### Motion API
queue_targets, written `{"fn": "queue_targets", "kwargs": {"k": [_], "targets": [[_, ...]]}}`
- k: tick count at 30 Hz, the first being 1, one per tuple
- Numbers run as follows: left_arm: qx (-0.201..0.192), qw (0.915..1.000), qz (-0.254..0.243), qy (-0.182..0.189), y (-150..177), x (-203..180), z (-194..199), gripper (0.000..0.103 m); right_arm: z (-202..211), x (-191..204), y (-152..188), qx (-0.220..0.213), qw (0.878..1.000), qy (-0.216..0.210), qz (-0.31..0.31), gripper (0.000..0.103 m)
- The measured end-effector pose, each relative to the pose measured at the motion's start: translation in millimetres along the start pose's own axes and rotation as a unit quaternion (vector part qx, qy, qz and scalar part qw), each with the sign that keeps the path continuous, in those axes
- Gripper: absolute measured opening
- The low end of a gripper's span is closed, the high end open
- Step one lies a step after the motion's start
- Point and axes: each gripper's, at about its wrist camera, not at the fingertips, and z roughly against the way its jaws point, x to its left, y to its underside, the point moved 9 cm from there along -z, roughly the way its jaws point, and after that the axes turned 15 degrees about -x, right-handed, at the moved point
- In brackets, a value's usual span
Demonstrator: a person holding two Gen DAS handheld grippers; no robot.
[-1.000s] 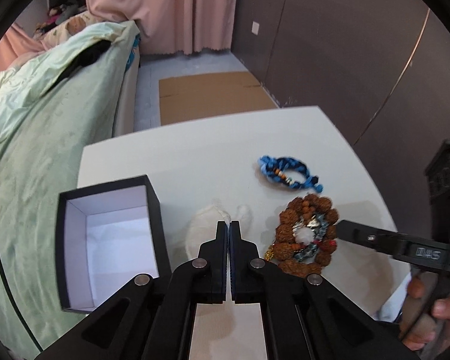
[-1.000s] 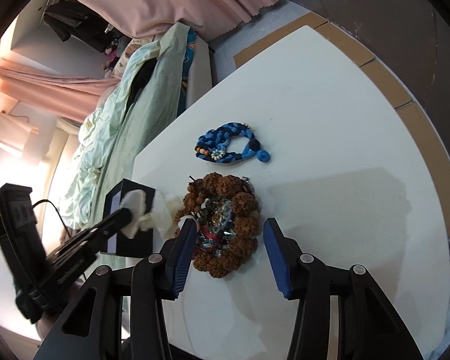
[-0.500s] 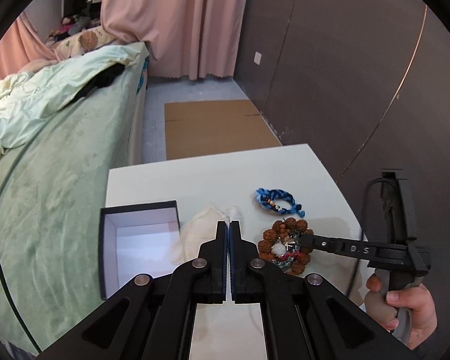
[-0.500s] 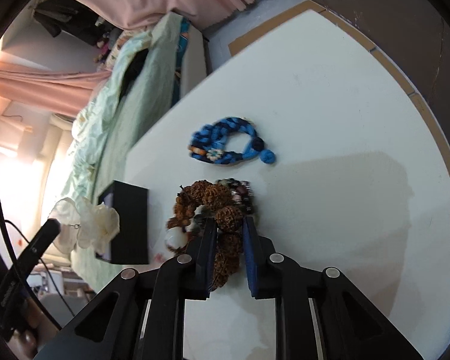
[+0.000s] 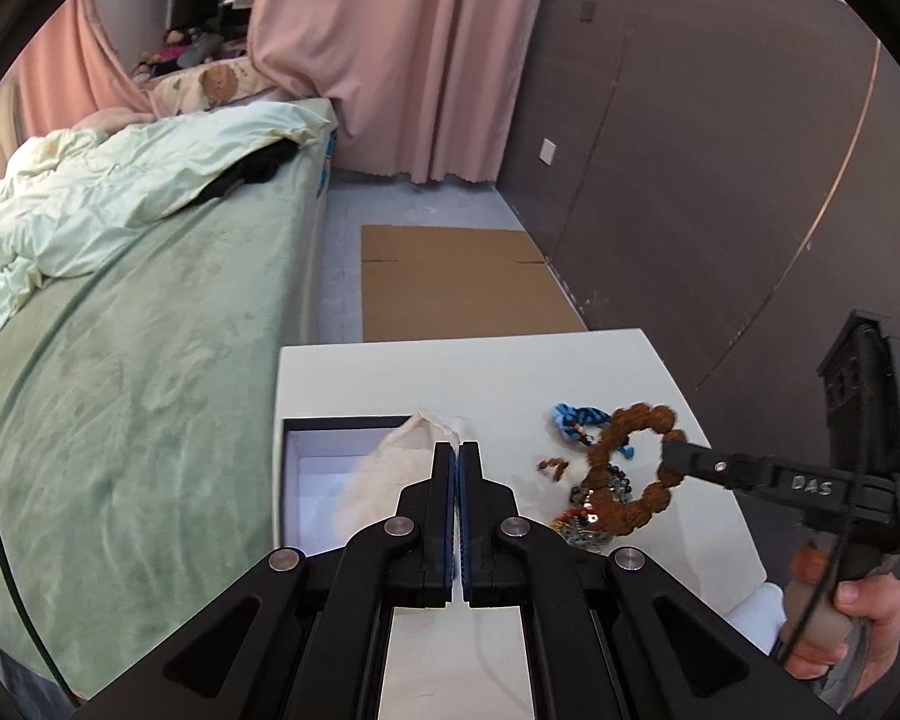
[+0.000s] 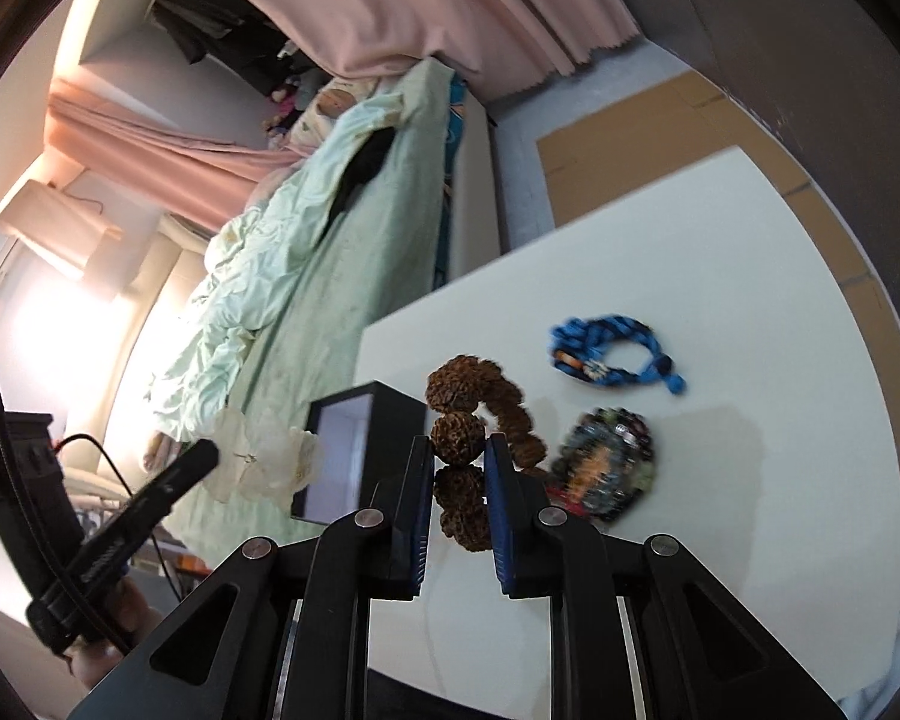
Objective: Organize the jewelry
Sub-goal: 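Drop cloth into black box with left tool while right tool drops bracelet in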
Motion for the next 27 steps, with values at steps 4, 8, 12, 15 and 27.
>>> {"fn": "queue_targets", "kwargs": {"k": [4,8,12,15,27], "targets": [[0.0,0.9999,0.015,-0.003,1.2,12.9,-2.4,0.001,0.7,18.4,-2.7,-0.004,1.0,-0.008,0.01,0.019],[0.004,0.9993,0.038,0.002,4.1,24.7,-9.1,0.001,-1.2,36.0,-2.5,-0.005,1.0,-0.016,0.019,0.019],[0.026,0.9963,0.081,0.011,10.4,36.6,-18.8,0.006,-6.7,49.7,-1.4,-0.002,1.0,-0.019,0.023,0.019],[0.023,0.9954,0.093,0.005,10.0,47.0,-15.9,0.04,-11.0,60.9,0.1,0.002,0.999,-0.026,0.027,0.018],[-0.021,0.9918,0.123,-0.029,5.8,96.0,21.6,0.081,-43.8,104.4,19.7,0.031,0.997,-0.046,0.047,0.019]]}}
